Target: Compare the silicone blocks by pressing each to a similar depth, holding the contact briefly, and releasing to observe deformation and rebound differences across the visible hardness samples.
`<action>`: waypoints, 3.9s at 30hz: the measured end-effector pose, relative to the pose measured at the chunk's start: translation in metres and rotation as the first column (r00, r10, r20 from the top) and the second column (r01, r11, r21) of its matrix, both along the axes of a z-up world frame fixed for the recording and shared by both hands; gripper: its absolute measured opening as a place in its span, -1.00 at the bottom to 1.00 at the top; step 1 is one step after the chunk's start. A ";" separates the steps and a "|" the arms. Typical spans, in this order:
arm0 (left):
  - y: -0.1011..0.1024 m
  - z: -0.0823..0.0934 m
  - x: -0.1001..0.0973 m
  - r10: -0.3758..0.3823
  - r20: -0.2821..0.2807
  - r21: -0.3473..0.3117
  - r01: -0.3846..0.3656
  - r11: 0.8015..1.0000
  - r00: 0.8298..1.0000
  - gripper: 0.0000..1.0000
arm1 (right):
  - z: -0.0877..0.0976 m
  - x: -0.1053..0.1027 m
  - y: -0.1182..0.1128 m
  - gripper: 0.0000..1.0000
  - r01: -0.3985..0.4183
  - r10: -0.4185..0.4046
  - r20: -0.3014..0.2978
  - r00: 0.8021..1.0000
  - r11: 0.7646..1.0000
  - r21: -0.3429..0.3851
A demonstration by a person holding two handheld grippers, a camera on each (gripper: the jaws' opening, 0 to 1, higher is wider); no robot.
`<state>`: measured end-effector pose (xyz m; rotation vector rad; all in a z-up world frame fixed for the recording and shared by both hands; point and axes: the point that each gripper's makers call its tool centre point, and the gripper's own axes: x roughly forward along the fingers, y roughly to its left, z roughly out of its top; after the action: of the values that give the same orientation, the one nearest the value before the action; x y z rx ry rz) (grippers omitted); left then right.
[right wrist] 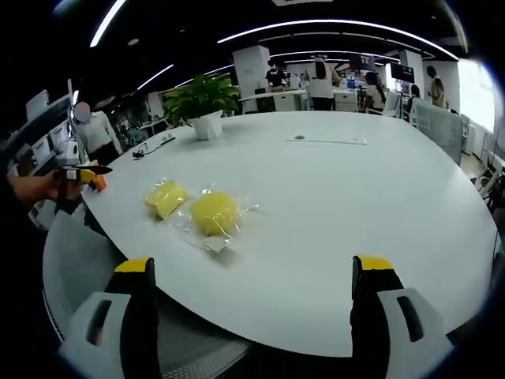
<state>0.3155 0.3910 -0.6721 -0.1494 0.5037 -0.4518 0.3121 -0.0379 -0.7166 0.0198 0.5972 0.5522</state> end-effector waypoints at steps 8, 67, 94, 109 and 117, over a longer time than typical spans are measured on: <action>0.002 -0.001 -0.004 0.005 -0.007 -0.020 -0.005 1.000 1.000 1.00 | 0.001 -0.005 -0.001 0.94 0.000 0.000 -0.005 1.000 1.000 0.010; -0.062 -0.096 0.119 -0.151 -0.447 -0.314 0.004 0.949 0.882 -0.07 | -0.009 0.018 0.024 0.94 0.013 -0.010 -0.067 0.998 0.999 0.045; -0.086 -0.108 0.120 -0.192 -0.509 -0.473 -0.086 0.877 0.839 -1.00 | -0.004 0.011 0.034 0.94 -0.020 0.022 -0.072 0.997 0.999 0.026; -0.091 -0.064 0.121 -0.196 -0.370 -0.510 -0.021 0.860 0.908 -1.00 | -0.001 0.012 0.032 0.94 -0.017 0.019 -0.056 0.998 0.999 0.037; -0.096 -0.029 0.116 -0.204 -0.250 -0.473 0.064 0.879 0.946 -1.00 | 0.004 0.017 0.040 0.94 -0.036 0.038 -0.038 0.999 0.998 0.058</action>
<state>0.4310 0.2954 -0.7010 -0.6518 0.6965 -0.6899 0.3290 0.0018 -0.7126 0.0742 0.6203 0.6056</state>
